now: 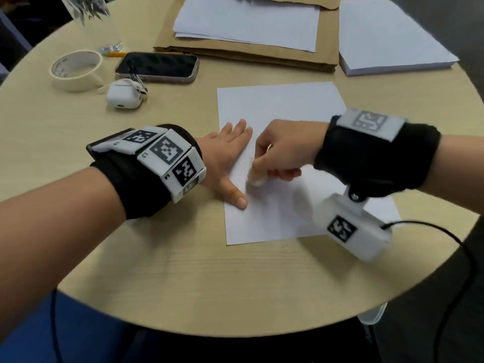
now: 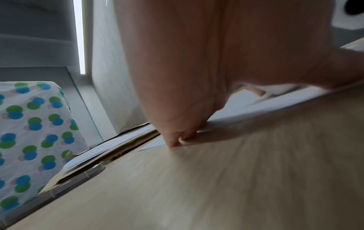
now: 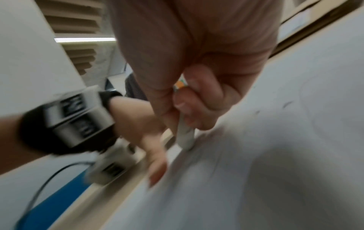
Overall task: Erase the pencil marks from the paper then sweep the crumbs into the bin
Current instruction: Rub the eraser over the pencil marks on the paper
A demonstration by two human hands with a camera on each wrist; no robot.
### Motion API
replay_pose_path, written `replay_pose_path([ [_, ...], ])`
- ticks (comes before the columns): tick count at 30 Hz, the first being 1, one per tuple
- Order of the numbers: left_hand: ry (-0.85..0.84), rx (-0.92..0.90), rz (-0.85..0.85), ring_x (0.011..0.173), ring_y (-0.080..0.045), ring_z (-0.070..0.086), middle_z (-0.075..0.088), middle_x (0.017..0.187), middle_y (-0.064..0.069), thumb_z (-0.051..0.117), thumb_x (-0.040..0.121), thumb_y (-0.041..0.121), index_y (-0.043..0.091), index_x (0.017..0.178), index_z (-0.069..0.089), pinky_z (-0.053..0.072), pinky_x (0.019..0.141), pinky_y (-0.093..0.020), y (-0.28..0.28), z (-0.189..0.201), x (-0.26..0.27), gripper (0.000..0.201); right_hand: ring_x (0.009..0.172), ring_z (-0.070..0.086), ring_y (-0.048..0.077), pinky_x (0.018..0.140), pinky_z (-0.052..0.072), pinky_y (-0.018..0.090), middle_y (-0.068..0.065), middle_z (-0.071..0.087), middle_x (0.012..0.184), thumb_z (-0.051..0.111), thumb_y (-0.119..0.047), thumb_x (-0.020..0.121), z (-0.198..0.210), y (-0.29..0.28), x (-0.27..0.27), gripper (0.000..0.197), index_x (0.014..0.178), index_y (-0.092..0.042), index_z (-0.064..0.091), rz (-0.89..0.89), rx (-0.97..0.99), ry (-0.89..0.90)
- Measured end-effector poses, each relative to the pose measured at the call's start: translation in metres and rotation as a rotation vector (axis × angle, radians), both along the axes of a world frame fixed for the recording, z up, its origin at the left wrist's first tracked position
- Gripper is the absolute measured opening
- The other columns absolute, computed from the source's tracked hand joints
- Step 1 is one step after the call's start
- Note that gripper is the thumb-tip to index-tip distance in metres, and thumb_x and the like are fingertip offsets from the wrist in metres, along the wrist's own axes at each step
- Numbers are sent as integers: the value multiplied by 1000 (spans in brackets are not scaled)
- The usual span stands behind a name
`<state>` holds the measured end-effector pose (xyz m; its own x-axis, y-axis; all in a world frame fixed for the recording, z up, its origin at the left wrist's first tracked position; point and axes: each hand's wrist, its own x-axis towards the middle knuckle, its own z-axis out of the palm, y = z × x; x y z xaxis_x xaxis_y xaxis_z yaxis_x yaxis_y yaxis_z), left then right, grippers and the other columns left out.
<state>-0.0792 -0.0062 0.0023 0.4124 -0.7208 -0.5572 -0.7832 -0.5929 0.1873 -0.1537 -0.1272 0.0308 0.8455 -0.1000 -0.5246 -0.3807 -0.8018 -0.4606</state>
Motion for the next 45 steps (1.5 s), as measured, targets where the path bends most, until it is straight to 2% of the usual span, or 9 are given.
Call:
replay_pose_path([
  [5,-2,-24,1,143,-22,-20,-27,154,-6,73,62,56,16,146,-22,-6,116,-33,-1,-1,0,133,43,42,14,38,36,14,2,52,53,67,-14,74,6,-6,25,17,60,-11,57,-131,-43,-111],
  [11,4,2,5,142,-22,-22,-29,153,-7,73,63,56,13,145,-23,-8,115,-33,-1,-1,0,133,36,43,11,35,34,12,4,57,51,69,-15,73,-1,6,-4,11,72,-5,65,88,41,28],
  [17,-4,-28,3,143,-23,-19,-26,154,-6,73,62,57,13,147,-21,-7,116,-33,0,-1,-1,133,42,47,13,43,40,18,2,57,50,70,-14,73,2,-11,25,16,62,-10,60,-121,24,-139],
  [22,-12,-12,1,143,-22,-21,-28,153,-6,73,63,56,12,145,-23,-8,116,-34,-1,-1,-3,133,35,44,12,46,40,23,9,61,55,67,-20,74,-8,2,-10,25,77,5,66,63,77,-26],
  [29,-13,-17,-2,143,-19,-21,-27,154,-3,71,63,59,16,145,-23,-9,115,-34,0,-1,-4,132,41,46,13,51,42,23,3,57,52,68,-19,75,-3,-12,16,13,69,-9,63,-103,6,-142],
  [33,-21,10,-13,143,-21,-21,-29,153,-5,71,63,59,14,145,-24,-9,115,-35,-2,1,-5,133,36,45,12,51,44,31,3,58,47,66,-23,76,-11,-4,-10,14,74,-13,58,12,69,-112],
  [37,-34,43,-17,142,-21,-22,-31,152,-6,69,63,62,11,143,-27,-9,115,-35,-4,2,-5,134,41,47,14,43,39,19,3,58,51,71,-23,74,-7,-2,-23,16,73,-10,63,99,106,49],
  [42,-33,27,-5,143,-22,-22,-30,153,-5,70,65,59,12,144,-25,-8,116,-36,-3,3,-8,133,47,49,15,42,39,19,5,59,57,71,-17,73,-4,-17,15,12,74,-5,67,-119,72,-108],
  [45,-33,36,2,142,-21,-23,-31,152,-5,71,65,59,12,144,-26,-8,116,-36,-3,3,-8,133,36,44,11,43,38,21,1,55,45,70,-19,73,-9,-15,2,14,73,-6,65,-29,90,-111],
])
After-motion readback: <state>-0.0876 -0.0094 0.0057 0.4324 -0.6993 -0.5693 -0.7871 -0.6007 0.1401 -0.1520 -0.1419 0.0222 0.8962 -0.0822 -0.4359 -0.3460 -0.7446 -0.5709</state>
